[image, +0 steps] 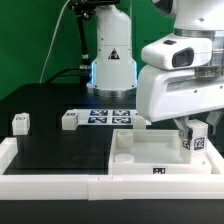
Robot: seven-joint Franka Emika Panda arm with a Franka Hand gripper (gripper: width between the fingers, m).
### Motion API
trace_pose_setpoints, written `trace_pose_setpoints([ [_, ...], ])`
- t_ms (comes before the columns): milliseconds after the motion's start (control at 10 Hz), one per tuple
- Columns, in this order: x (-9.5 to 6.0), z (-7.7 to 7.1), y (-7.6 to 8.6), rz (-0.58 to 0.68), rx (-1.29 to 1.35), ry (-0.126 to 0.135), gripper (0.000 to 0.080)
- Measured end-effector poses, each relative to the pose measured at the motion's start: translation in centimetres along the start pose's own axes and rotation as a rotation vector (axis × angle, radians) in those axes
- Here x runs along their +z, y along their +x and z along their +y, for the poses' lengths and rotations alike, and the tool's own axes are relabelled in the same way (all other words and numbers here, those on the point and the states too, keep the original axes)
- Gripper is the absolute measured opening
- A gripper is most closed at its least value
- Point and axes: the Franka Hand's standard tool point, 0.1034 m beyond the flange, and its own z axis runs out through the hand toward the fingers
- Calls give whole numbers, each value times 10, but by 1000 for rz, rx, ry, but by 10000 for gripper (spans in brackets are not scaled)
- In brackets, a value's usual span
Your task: Assemble one leg
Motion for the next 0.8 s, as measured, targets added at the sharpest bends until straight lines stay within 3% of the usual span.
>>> trace_pose_setpoints([
  [400, 0, -3, 1, 8, 682, -3, 291],
  [800, -2, 17, -6, 11, 1023, -34, 298],
])
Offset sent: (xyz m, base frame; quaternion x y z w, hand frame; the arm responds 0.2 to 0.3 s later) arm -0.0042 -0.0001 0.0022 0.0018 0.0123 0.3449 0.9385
